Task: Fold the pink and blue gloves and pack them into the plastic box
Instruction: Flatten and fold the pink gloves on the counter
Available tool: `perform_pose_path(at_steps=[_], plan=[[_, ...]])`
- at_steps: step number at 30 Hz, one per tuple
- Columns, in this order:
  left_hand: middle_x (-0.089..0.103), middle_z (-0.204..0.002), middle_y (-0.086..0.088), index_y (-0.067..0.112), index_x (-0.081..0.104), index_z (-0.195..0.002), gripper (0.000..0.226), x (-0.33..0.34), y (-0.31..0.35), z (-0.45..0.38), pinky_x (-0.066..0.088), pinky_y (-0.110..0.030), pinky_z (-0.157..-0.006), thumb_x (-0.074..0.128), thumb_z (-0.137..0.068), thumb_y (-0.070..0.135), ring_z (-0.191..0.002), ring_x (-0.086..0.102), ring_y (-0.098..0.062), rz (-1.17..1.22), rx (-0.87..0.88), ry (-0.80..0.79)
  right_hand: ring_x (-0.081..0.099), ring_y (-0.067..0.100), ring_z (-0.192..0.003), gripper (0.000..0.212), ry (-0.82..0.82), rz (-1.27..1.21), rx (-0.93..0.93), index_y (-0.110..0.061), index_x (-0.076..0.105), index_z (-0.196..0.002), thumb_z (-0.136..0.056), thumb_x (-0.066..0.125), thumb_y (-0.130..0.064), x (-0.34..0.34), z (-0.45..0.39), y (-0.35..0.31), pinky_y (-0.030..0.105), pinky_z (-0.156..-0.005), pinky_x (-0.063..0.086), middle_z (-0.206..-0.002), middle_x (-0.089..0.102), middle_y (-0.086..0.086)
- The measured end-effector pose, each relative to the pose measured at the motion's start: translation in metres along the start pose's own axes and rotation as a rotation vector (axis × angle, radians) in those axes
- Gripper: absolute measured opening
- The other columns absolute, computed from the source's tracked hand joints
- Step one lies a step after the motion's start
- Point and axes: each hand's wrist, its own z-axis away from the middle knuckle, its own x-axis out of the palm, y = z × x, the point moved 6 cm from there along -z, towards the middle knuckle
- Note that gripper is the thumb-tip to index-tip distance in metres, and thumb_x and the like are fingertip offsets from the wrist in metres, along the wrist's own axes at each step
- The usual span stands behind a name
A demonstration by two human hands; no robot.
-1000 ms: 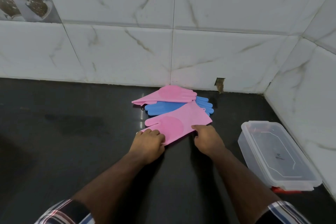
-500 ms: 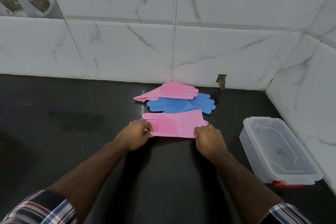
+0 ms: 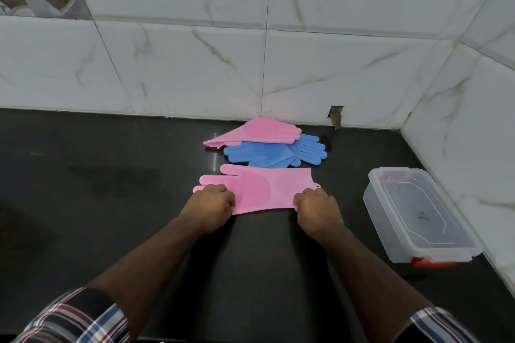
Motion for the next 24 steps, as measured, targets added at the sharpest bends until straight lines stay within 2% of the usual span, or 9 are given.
perform_pose_path(at_steps=[3,6,8,10,14,17,19,21,24], plan=[[0.062,-0.104,0.007,0.025,0.068,-0.101,0.02,0.003,0.001,0.007,0.048,-0.033,-0.085,0.05,-0.092,0.025,-0.105,0.056,-0.016,0.03,0.037,0.013,0.051,0.021,-0.105,0.024,-0.024,-0.007,-0.006,-0.023,0.061,-0.114,-0.095,0.046,-0.019,0.001,0.009,0.0,0.039,-0.088,0.044,-0.11,0.06,0.002],[0.06,-0.11,0.011,0.028,0.065,-0.108,0.022,0.007,0.001,0.016,0.045,-0.032,-0.091,0.059,-0.09,0.039,-0.108,0.052,-0.011,0.052,0.072,-0.048,0.051,0.02,-0.103,0.024,-0.063,-0.015,-0.005,-0.023,0.06,-0.113,-0.094,0.047,-0.017,0.002,0.02,-0.001,0.039,-0.088,0.046,-0.109,0.06,0.001],[0.06,-0.11,0.011,0.029,0.064,-0.108,0.021,0.009,0.001,0.021,0.046,-0.033,-0.092,0.059,-0.088,0.036,-0.108,0.053,-0.013,0.034,0.091,-0.058,0.051,0.02,-0.104,0.024,-0.106,-0.023,-0.004,-0.023,0.059,-0.114,-0.093,0.05,-0.016,0.005,0.028,-0.002,0.04,-0.091,0.047,-0.111,0.059,0.001],[0.061,-0.101,0.011,0.027,0.065,-0.1,0.018,0.008,0.004,0.024,0.048,-0.035,-0.088,0.054,-0.086,0.029,-0.101,0.055,-0.014,0.019,0.093,-0.059,0.051,0.019,-0.105,0.025,-0.127,-0.041,0.001,-0.024,0.058,-0.114,-0.091,0.051,-0.015,0.006,0.037,-0.004,0.039,-0.092,0.047,-0.112,0.059,0.001],[0.062,-0.088,0.013,0.027,0.065,-0.085,0.015,0.005,0.006,0.032,0.051,-0.036,-0.081,0.05,-0.082,0.029,-0.087,0.057,-0.01,0.098,0.08,-0.094,0.055,0.018,-0.103,0.024,-0.234,-0.115,0.058,-0.021,0.06,-0.115,-0.093,0.053,-0.018,0.012,0.049,-0.003,0.038,-0.095,0.05,-0.112,0.061,0.002],[0.063,-0.099,0.014,0.029,0.066,-0.094,0.015,-0.003,0.003,0.033,0.05,-0.035,-0.086,0.054,-0.086,0.029,-0.096,0.057,-0.011,0.168,0.051,-0.019,0.06,0.016,-0.102,0.024,-0.212,-0.26,0.107,-0.022,0.065,-0.117,-0.095,0.057,-0.028,0.007,0.052,0.001,0.037,-0.097,0.05,-0.114,0.065,-0.001],[0.06,-0.116,0.013,0.031,0.064,-0.109,0.023,-0.005,0.003,0.031,0.047,-0.038,-0.095,0.055,-0.088,0.035,-0.113,0.053,-0.013,0.104,0.031,0.034,0.06,0.015,-0.105,0.027,-0.152,-0.331,0.081,-0.025,0.066,-0.119,-0.094,0.059,-0.031,0.001,0.05,-0.004,0.034,-0.097,0.049,-0.119,0.064,-0.002],[0.056,-0.124,0.013,0.035,0.061,-0.116,0.028,-0.003,0.004,0.029,0.043,-0.041,-0.099,0.056,-0.09,0.041,-0.12,0.047,-0.014,0.056,0.012,0.031,0.059,0.015,-0.106,0.027,-0.151,-0.374,0.013,-0.025,0.068,-0.118,-0.092,0.062,-0.027,0.002,0.048,-0.015,0.033,-0.096,0.048,-0.12,0.064,-0.002],[0.058,-0.105,0.016,0.036,0.061,-0.101,0.022,0.008,0.007,0.032,0.045,-0.033,-0.088,0.065,-0.085,0.05,-0.103,0.052,-0.01,0.11,0.065,-0.036,0.058,0.015,-0.106,0.029,-0.176,-0.379,-0.093,-0.026,0.068,-0.119,-0.09,0.067,-0.023,0.008,0.049,-0.038,0.032,-0.093,0.048,-0.117,0.063,-0.003]])
